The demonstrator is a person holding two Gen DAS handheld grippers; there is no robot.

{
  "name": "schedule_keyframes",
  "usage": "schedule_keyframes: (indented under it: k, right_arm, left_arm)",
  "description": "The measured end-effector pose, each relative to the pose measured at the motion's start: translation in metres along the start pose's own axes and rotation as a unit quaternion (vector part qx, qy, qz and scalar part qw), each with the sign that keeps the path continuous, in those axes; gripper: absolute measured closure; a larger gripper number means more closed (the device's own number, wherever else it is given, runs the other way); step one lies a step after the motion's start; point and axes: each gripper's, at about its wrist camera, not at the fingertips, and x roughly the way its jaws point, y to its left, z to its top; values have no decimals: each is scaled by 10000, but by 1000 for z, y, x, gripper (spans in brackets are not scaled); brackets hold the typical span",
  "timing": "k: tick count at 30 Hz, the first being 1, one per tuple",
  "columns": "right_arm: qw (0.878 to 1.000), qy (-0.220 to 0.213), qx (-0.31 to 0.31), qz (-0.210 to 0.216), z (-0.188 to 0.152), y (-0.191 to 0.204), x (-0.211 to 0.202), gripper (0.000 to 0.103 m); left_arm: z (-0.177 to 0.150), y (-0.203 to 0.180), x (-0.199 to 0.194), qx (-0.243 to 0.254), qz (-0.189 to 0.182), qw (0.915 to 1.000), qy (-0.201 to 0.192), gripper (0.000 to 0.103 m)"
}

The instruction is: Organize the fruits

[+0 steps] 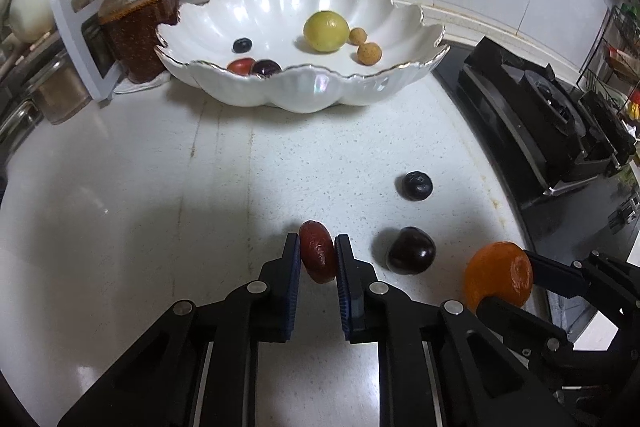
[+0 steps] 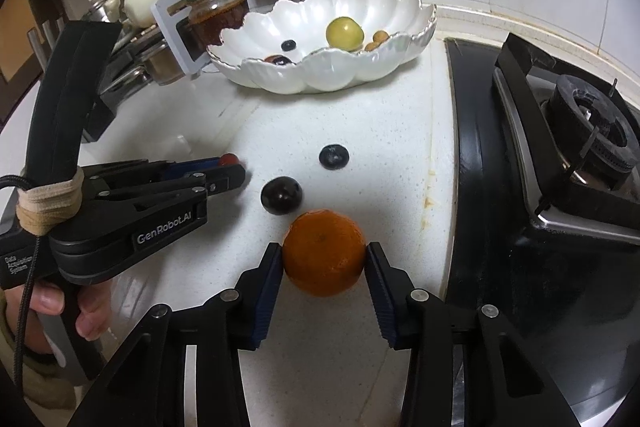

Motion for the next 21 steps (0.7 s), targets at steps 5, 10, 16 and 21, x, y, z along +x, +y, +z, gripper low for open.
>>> schedule_keyframes:
  k: [5, 10, 16, 21]
  right_arm:
    - [9998, -196, -49, 29, 5, -1, -13, 60]
    - [9989, -449, -76, 48, 13, -1, -28, 60]
    - [9971, -756, -105, 29, 24, 0, -43, 60]
    - [9944, -1040, -170, 0, 32, 2, -59, 60]
  left_arm:
    - [1, -1, -16, -49, 11, 9999, -133, 85]
    - [4, -4, -36, -23, 34, 9993, -371, 85]
    - [11, -8, -61, 24, 101, 9975, -694, 85]
    - [15, -9, -81, 66, 133, 9950, -991, 85]
